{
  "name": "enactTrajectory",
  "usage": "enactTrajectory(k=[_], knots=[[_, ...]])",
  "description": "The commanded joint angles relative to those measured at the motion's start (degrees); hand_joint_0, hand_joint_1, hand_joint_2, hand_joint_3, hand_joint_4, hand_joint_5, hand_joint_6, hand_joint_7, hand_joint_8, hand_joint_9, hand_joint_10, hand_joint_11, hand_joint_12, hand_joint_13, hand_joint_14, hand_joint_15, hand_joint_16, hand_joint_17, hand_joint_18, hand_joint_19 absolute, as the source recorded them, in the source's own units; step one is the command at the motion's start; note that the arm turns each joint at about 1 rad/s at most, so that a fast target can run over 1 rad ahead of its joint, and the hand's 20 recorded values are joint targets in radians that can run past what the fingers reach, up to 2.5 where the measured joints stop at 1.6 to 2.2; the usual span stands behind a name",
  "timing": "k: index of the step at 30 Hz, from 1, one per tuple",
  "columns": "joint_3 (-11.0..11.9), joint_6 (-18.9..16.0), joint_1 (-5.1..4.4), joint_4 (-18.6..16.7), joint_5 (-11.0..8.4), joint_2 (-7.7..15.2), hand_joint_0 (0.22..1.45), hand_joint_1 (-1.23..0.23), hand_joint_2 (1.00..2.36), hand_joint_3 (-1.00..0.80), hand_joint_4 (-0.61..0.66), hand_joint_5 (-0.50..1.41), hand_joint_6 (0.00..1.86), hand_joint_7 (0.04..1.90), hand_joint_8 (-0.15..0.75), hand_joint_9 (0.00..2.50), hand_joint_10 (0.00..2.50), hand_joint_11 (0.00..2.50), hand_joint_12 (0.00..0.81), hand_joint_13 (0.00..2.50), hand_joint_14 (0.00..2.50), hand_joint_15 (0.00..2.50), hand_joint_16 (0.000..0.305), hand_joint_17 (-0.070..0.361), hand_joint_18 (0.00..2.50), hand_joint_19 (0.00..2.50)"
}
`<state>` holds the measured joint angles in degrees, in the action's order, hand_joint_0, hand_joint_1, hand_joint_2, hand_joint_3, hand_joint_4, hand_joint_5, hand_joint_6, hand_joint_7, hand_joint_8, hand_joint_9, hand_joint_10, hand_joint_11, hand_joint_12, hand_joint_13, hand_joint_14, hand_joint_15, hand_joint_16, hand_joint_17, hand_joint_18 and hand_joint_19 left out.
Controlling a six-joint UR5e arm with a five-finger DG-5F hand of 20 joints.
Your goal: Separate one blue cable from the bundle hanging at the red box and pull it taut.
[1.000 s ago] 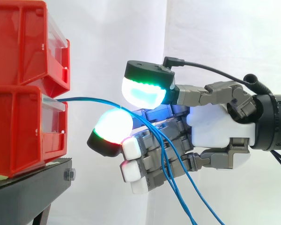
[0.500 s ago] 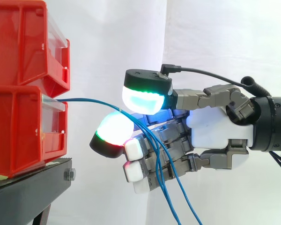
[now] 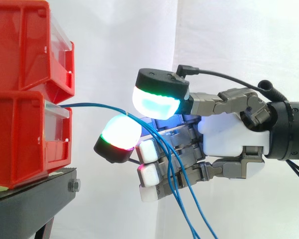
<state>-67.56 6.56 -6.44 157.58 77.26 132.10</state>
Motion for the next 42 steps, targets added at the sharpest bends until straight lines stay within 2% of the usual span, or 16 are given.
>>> enactTrajectory(k=[1, 6, 9, 12, 15, 18, 19, 20, 25, 27, 29, 31, 37, 42], knots=[[0.0, -0.9, -0.33, 0.0, -0.09, 0.0, 0.65, -0.68, 1.01, -0.39, 0.22, -0.10, 0.50, 1.18, 0.330, 1.10, 0.02, 0.59, 0.326, 1.06, 0.02, 0.52, 0.026, 0.059, 0.78, 0.31], [0.0, -1.6, -0.59, 0.1, -0.97, 0.0, 0.70, -0.71, 1.02, -0.25, 0.18, -0.10, 0.50, 1.31, 0.331, 1.14, 0.02, 0.72, 0.342, 1.12, 0.02, 0.61, 0.027, 0.060, 0.79, 0.32], [0.0, -1.8, -0.77, 0.1, -1.32, 0.0, 0.72, -0.71, 1.03, -0.14, 0.18, -0.10, 0.50, 1.32, 0.330, 1.14, 0.02, 0.71, 0.344, 1.14, 0.02, 0.64, 0.027, 0.061, 0.79, 0.34], [0.0, -1.9, -0.94, 0.0, -1.41, 0.0, 0.73, -0.71, 1.03, -0.11, 0.18, -0.10, 0.50, 1.33, 0.331, 1.15, 0.02, 0.73, 0.343, 1.16, 0.02, 0.67, 0.027, 0.061, 0.78, 0.36], [0.0, -2.1, -1.03, 0.1, -1.50, 0.0, 0.76, -0.75, 1.03, -0.16, 0.17, -0.10, 0.51, 1.34, 0.332, 1.16, 0.02, 0.75, 0.350, 1.17, 0.02, 0.69, 0.027, 0.060, 0.78, 0.37], [0.0, -2.3, -1.21, 0.1, -1.58, 0.0, 0.76, -0.84, 1.01, -0.37, 0.17, -0.14, 0.60, 1.23, 0.329, 1.15, 0.02, 0.81, 0.349, 1.18, 0.02, 0.69, 0.027, 0.060, 0.81, 0.34], [0.0, -2.3, -1.21, 0.1, -1.58, 0.0, 0.74, -0.85, 1.00, -0.48, 0.18, -0.14, 0.62, 1.21, 0.327, 1.14, 0.02, 0.84, 0.352, 1.17, 0.02, 0.69, 0.027, 0.060, 0.82, 0.34], [0.0, -2.3, -1.21, 0.1, -1.94, 0.0, 0.72, -0.85, 1.00, -0.50, 0.18, -0.14, 0.62, 1.20, 0.324, 1.14, 0.02, 0.84, 0.350, 1.17, 0.02, 0.69, 0.027, 0.060, 0.82, 0.34], [0.0, -2.4, -1.21, 0.1, -2.20, 0.0, 0.62, -0.69, 1.00, -0.50, 0.19, -0.15, 0.64, 1.14, 0.329, 1.15, 0.02, 0.84, 0.352, 1.16, 0.02, 0.70, 0.027, 0.061, 0.80, 0.38], [0.0, -2.4, -1.21, 0.1, -2.20, 0.0, 0.61, -0.59, 1.00, -0.50, 0.19, -0.14, 0.64, 1.15, 0.332, 1.16, 0.02, 0.82, 0.361, 1.16, 0.02, 0.69, 0.028, 0.063, 0.79, 0.39], [0.0, -2.4, -1.29, 0.1, -2.20, 0.0, 0.62, -0.56, 1.00, -0.50, 0.18, -0.14, 0.64, 1.16, 0.337, 1.16, 0.02, 0.82, 0.361, 1.16, 0.02, 0.69, 0.028, 0.063, 0.79, 0.39], [0.0, -2.4, -1.29, 0.1, -2.20, 0.0, 0.65, -0.53, 1.01, -0.44, 0.18, -0.14, 0.64, 1.15, 0.336, 1.16, 0.02, 0.83, 0.365, 1.16, 0.02, 0.69, 0.028, 0.064, 0.80, 0.39], [0.0, -2.4, -1.29, 0.1, -2.20, 0.0, 0.67, -0.61, 1.02, -0.17, 0.18, -0.14, 0.62, 1.19, 0.337, 1.14, 0.02, 0.82, 0.374, 1.14, 0.02, 0.68, 0.031, 0.071, 0.79, 0.41], [0.0, -2.4, -1.29, 0.1, -2.20, 0.0, 0.71, -0.76, 1.02, -0.13, 0.18, -0.15, 0.65, 1.16, 0.334, 1.13, 0.02, 0.84, 0.378, 1.14, 0.02, 0.69, 0.031, 0.070, 0.79, 0.40]])
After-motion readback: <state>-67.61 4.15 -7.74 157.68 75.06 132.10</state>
